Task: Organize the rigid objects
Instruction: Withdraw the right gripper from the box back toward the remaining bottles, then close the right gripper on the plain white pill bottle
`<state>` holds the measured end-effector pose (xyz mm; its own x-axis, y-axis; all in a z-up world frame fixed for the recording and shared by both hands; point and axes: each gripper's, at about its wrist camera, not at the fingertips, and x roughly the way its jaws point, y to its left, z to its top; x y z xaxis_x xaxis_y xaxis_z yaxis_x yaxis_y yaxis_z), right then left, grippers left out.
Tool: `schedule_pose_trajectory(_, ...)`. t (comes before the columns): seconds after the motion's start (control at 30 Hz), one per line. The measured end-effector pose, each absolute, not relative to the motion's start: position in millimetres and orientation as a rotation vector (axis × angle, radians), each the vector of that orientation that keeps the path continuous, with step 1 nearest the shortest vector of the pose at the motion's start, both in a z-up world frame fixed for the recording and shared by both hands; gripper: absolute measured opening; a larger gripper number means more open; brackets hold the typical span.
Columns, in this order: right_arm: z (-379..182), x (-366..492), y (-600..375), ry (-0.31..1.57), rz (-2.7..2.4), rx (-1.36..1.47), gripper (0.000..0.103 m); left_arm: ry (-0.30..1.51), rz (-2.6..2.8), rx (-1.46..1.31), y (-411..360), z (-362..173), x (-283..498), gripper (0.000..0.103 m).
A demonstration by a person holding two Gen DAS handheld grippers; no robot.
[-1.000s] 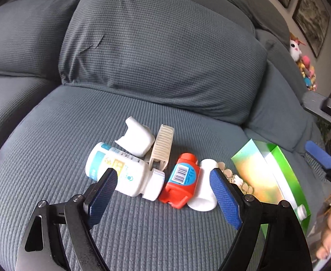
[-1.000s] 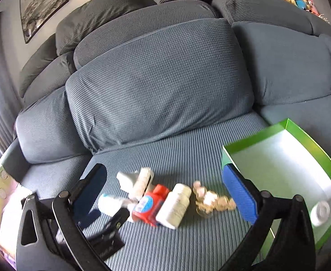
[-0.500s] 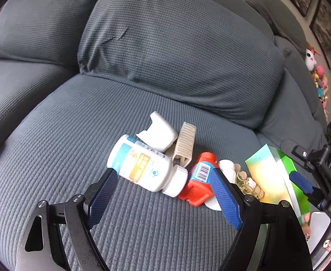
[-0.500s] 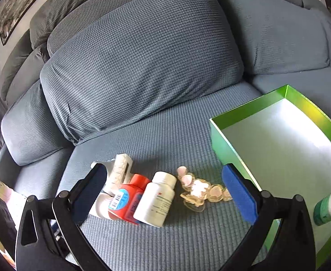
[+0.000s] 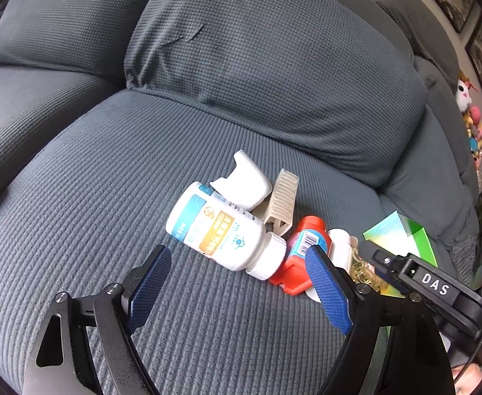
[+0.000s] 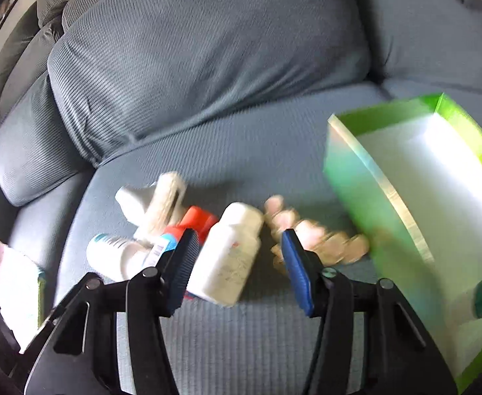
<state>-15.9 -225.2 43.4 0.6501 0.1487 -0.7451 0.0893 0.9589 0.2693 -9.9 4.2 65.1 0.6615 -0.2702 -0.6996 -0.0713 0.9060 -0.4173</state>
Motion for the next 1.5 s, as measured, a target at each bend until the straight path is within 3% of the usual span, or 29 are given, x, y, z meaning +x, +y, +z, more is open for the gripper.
schedule_pose_trajectory(0.1,37.9,-15.0,-223.6,0.872,0.009,0.293,0.055,0.851,-0.118,-0.443,5.8,64.2,-9.8,0.084)
schedule_pose_trajectory(0.23,37.1,-13.7,-220.7,0.869,0.03,0.299,0.071,0.857,-0.118,-0.446,6.5,63.3,-9.7,0.084)
schedule_pose_trajectory(1.03,19.0,-5.5,-222.2,0.977,0.03,0.344,0.075,0.878,-0.129,-0.465,7.8,62.0,-9.6,0.084)
schedule_pose_trajectory(1.37,4.9,2.6,-218.8,1.059,0.039,0.348,0.065,0.892,-0.145,-0.48,8.4,60.0,-9.1,0.084)
schedule_pose_trajectory(1.4,5.4,1.9,-217.8,1.052,0.034,0.336,0.059,0.893,-0.144,-0.48,8.4,59.8,-9.3,0.084)
schedule_pose_trajectory(1.43,5.8,1.3,-216.6,1.047,0.033,0.325,0.046,0.893,-0.142,-0.478,7.9,59.9,-9.5,0.084)
schedule_pose_trajectory(1.5,5.2,0.8,-217.3,1.039,0.033,0.33,0.045,0.893,-0.137,-0.473,7.3,59.9,-9.5,0.084)
